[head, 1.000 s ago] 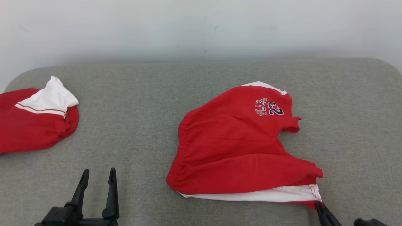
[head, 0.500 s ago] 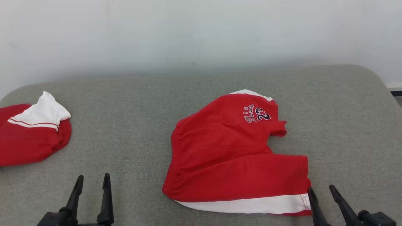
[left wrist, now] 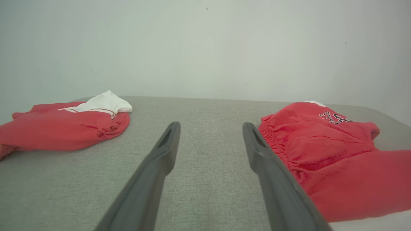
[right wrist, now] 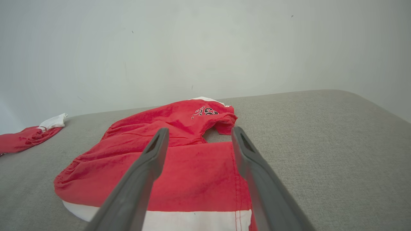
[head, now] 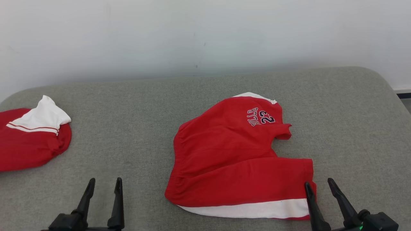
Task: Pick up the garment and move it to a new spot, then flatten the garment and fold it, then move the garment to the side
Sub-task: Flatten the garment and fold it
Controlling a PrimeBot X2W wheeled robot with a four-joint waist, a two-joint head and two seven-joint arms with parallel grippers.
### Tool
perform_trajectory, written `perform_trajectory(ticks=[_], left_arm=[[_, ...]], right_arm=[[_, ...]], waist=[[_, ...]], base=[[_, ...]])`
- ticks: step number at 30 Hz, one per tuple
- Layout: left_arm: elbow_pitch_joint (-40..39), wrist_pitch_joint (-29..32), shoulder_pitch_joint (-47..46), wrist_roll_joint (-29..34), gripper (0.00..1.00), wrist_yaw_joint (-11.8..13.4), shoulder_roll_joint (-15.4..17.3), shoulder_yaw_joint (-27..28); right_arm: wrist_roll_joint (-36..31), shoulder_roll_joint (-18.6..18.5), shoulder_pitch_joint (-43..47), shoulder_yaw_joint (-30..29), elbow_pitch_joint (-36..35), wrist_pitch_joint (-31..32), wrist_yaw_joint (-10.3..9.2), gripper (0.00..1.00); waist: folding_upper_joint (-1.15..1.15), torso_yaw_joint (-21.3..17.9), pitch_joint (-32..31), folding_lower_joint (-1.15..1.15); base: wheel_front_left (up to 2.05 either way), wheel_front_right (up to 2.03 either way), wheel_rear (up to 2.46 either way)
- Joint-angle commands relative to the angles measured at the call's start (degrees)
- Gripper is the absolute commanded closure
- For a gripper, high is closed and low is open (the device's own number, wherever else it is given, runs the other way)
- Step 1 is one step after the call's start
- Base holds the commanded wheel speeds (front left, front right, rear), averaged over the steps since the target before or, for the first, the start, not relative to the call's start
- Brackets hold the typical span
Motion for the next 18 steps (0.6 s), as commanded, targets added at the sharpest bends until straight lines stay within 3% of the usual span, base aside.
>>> perform_trajectory(ticks=[1, 6, 18], left_arm=[[0.4, -0.1, -1.2, 0.2, 0.0, 0.0, 0.0, -0.4], [7.1, -0.1, -5.1, -1.2, 0.0, -0.4, 1.8, -4.6], [24.6, 0.5, -14.6, -9.1, 0.0, -0.4, 6.9, -22.4]], right_arm=[[0.1, -0.1, -0.4, 0.2, 0.2, -0.1, -0.12, 0.0], [0.6, -0.8, -1.7, 0.9, 0.9, -0.1, -0.12, 0.0], [1.1, -0.8, -3.7, 1.0, 2.1, 0.0, -0.12, 0.0]], waist=[[0.0, -0.4, 0.3, 0.0], [0.0, -1.8, 1.5, 0.0], [0.0, -5.8, 4.8, 0.0]], base=[[0.0, 0.0, 0.0], [0.0, 0.0, 0.0], [0.0, 0.0, 0.0]])
